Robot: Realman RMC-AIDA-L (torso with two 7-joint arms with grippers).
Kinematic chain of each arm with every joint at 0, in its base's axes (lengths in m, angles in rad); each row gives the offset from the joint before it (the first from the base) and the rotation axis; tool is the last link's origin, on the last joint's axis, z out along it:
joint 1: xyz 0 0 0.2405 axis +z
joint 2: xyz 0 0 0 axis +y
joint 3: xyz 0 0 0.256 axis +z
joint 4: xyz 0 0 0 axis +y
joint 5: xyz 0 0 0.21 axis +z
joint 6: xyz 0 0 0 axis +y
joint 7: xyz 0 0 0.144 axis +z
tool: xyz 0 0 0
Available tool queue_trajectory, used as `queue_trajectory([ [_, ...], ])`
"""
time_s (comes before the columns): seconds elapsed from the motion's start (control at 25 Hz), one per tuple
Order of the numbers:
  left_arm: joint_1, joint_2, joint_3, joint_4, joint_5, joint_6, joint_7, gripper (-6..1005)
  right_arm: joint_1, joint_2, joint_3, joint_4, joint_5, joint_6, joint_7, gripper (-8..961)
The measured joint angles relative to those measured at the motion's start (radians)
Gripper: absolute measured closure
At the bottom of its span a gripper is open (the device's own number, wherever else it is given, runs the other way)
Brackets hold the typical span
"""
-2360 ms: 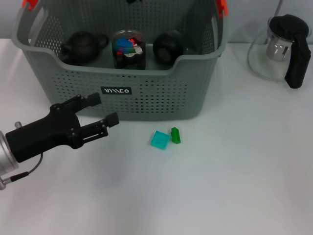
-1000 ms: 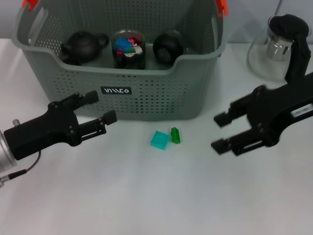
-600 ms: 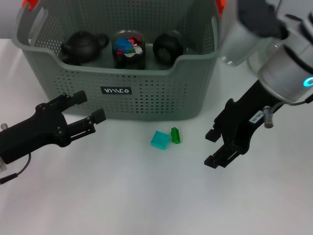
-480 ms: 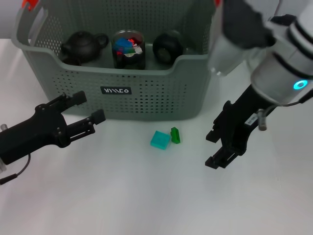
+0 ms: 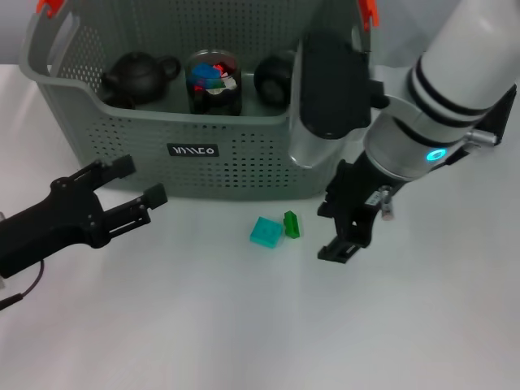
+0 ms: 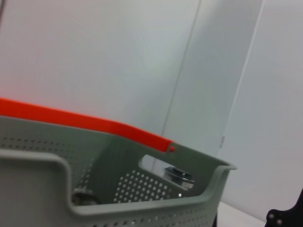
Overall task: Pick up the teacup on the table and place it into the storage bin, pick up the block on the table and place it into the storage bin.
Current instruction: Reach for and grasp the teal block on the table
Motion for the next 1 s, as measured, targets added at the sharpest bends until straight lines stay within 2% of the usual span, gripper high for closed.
queue_trajectory([
  [0.44,0.031,0.000,-0.037,0.005,0.005,-0.009,0.001,170,0.055,0.006,-0.170,0.153,0.064,0.213,0.025,297],
  [1.0,0.030,-0.001,-0.038,0.004,0.001,-0.009,0.003,170,0.065,0.009,-0.311,0.230,0.140,0.408,0.017,297],
])
